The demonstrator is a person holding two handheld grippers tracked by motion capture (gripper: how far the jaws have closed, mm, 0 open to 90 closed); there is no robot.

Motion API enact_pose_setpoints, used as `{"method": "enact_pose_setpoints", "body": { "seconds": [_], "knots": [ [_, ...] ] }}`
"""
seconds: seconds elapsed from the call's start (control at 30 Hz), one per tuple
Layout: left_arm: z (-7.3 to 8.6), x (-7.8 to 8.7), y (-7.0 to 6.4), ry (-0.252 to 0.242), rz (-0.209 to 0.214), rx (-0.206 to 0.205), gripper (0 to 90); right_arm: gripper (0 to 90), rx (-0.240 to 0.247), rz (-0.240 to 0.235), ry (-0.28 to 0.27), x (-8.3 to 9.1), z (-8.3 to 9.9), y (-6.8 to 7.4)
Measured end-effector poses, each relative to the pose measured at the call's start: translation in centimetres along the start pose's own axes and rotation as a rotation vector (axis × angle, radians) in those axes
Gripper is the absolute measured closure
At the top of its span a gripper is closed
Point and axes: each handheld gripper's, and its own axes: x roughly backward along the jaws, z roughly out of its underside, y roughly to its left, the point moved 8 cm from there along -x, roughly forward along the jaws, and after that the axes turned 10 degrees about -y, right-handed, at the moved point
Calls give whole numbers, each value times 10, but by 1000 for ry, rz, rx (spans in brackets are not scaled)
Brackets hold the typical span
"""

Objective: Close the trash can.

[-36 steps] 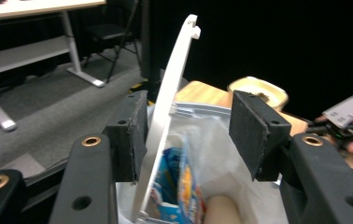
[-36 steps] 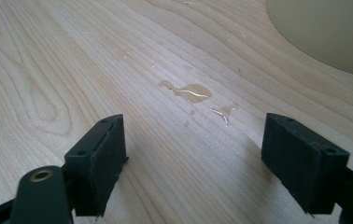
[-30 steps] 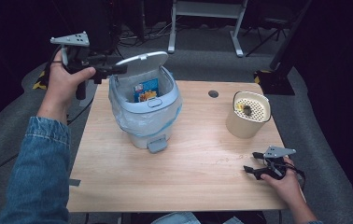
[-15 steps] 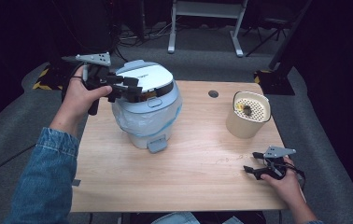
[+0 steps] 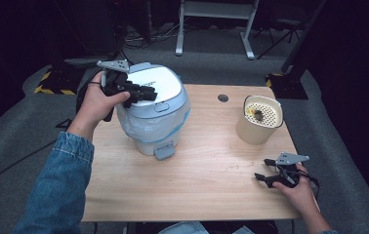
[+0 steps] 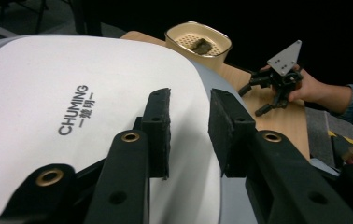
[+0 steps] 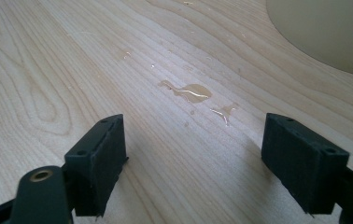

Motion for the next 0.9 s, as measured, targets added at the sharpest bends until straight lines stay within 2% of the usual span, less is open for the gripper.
{"method": "enact_pose_setpoints", "body": {
  "seconds": [0.13,0.23,0.27,0.37,0.5,0.53,0.57,0.63,0.67,0.73,0.83,0.9],
  "knots": [
    [0,-1,5,2,-27,-13,826,221,0,0,0,0,0,0],
    [0,-2,7,-3,-23,-13,870,221,0,0,0,0,0,0],
    [1,-3,6,-4,-2,-10,895,221,1,0,0,0,0,0],
    [1,-6,4,2,11,-15,898,221,1,1,0,0,0,0],
    [-1,-7,2,28,-5,-38,900,221,1,1,0,0,0,0],
    [2,-7,3,80,-26,-53,900,221,2,1,0,0,0,0],
    [1,-9,2,64,-41,-66,900,224,1,2,-1,0,0,0],
    [0,-10,1,70,-55,-94,900,224,3,3,-2,0,0,0],
    [0,-11,2,53,-65,-94,900,224,1,2,-1,0,0,0],
    [-1,-12,1,42,-72,-83,880,224,1,2,-1,0,0,0],
    [-2,-10,1,38,-131,-91,567,224,1,2,-1,0,0,0],
    [-6,-3,0,10,-155,-97,489,224,1,1,-1,0,0,0]
  ]
}}
